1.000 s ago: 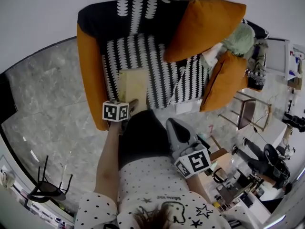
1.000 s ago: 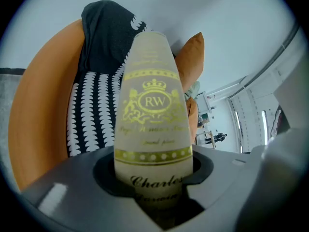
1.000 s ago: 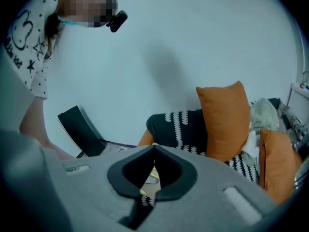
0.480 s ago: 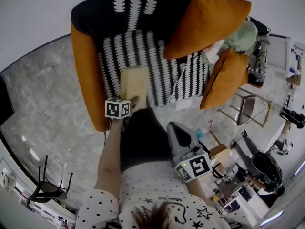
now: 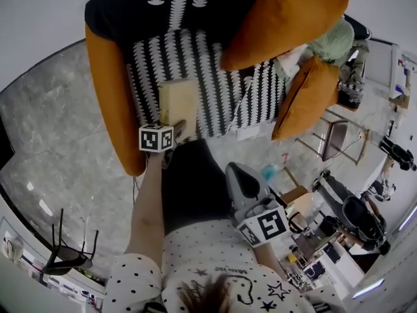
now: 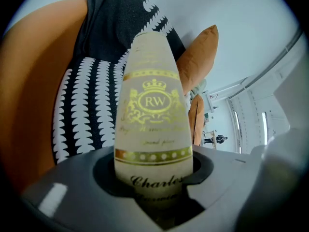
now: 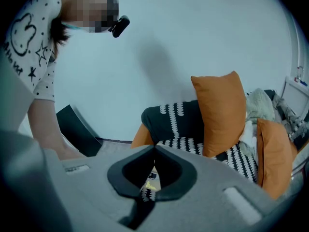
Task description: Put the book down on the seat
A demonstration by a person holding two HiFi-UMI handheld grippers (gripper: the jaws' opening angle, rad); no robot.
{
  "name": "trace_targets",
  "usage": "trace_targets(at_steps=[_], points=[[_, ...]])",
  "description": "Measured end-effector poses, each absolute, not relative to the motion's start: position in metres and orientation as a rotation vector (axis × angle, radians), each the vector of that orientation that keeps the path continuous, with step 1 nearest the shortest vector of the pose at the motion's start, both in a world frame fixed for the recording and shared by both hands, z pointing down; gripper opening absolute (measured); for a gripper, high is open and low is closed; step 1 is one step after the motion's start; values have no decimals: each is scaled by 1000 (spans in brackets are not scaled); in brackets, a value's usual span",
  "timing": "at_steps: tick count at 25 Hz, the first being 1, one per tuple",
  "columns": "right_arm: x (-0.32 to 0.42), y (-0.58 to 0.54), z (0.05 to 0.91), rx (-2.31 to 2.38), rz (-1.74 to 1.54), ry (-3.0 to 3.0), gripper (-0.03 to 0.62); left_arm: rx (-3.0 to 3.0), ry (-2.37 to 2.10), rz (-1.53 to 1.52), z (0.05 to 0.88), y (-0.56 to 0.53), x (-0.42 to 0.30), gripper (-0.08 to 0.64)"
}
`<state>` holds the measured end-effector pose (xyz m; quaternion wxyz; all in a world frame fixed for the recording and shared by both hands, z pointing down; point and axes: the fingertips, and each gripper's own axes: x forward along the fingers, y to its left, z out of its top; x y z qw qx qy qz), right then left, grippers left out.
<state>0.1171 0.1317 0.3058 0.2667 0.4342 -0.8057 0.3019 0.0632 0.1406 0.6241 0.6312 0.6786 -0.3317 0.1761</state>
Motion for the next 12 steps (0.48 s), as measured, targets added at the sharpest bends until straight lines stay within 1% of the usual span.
trace_targets(at_steps=[8, 12], points=[[124, 138, 310, 1172, 849, -2157, 0, 1499, -800, 376, 647, 134, 71, 230], [114, 142, 315, 1168, 862, -2149, -1, 1473, -800, 361, 653, 136, 64, 230]])
